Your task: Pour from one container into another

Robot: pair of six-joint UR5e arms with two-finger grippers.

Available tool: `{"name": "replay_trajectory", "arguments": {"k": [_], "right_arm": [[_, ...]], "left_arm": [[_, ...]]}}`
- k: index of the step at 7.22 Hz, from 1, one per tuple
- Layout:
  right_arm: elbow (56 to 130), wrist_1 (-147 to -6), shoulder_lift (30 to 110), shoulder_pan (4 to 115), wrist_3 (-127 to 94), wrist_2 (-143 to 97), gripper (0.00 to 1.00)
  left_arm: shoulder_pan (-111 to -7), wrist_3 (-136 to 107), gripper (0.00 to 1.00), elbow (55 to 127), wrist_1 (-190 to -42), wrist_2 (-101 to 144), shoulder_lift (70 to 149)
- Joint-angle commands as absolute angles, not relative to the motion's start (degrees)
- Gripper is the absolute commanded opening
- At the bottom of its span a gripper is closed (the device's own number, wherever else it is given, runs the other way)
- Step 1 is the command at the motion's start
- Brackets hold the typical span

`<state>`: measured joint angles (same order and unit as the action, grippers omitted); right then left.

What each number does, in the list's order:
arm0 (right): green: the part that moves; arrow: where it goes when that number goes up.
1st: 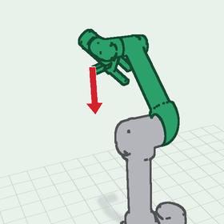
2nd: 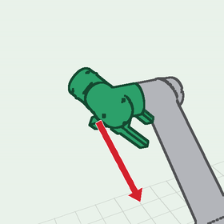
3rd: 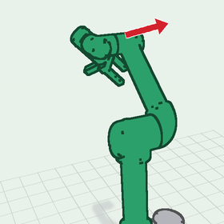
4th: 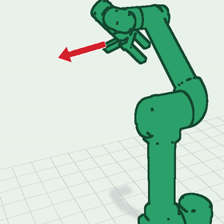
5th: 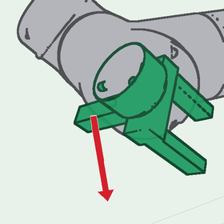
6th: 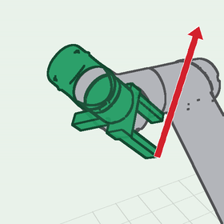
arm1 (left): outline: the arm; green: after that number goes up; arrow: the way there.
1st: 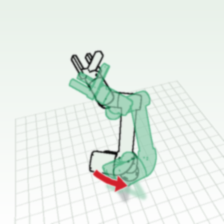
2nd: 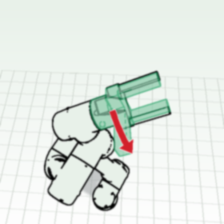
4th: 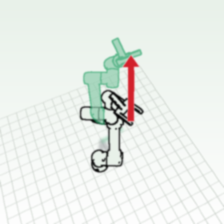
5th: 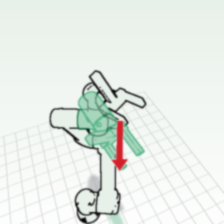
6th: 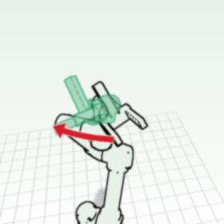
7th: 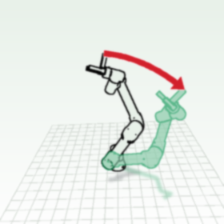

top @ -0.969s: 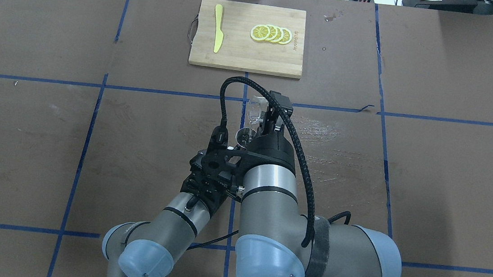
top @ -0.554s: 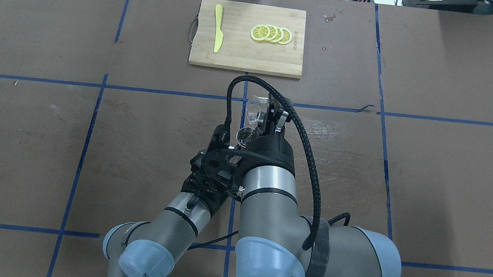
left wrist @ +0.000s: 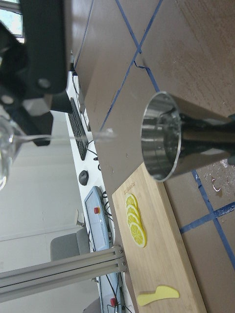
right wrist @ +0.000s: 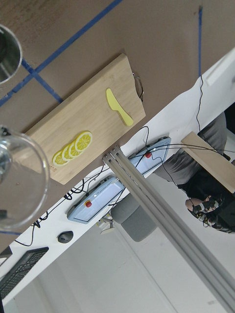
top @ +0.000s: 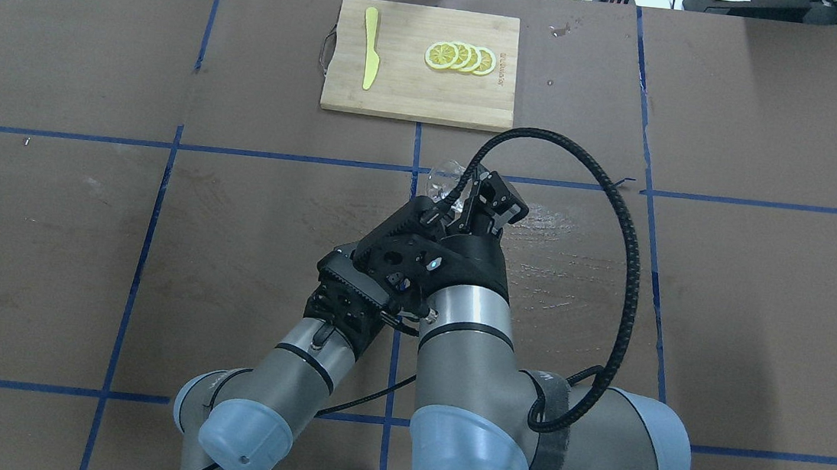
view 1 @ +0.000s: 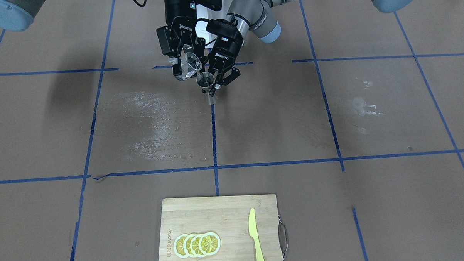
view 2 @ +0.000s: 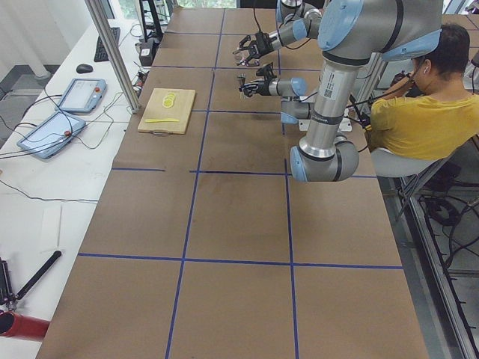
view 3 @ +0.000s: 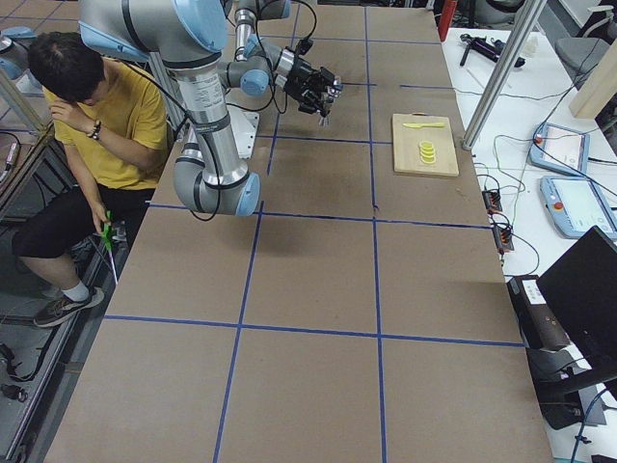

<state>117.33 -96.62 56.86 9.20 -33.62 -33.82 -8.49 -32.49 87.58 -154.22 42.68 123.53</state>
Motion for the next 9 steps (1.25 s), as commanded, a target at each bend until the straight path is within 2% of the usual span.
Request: {"name": "replay_trajectory", "arguments": {"k": [1, 5, 7, 9], "right_arm": [[121.1, -96.7, 60.4, 9.2, -50.2, -34.3, 0.00], [127.7, -96.6, 69.4, 9.6, -67.9, -37.0, 0.00], [128.5, -96.4, 72.8, 9.7, -73.1, -37.1, 0.00], [128.2, -81.8, 81.7, 9.6, -73.4, -37.3, 0.00]], "left_arm": [[-10.8, -32.4, 0.00, 87.7, -156.3, 42.7, 121.3], [-14.8, -32.0, 0.00, 90.8, -165.1, 43.2, 112.0], [-14.9, -32.1, 0.00, 94.4, -173.2, 43.1, 102.0], [-14.9, -32.1, 0.00, 94.7, -181.5, 42.8, 90.7]]}}
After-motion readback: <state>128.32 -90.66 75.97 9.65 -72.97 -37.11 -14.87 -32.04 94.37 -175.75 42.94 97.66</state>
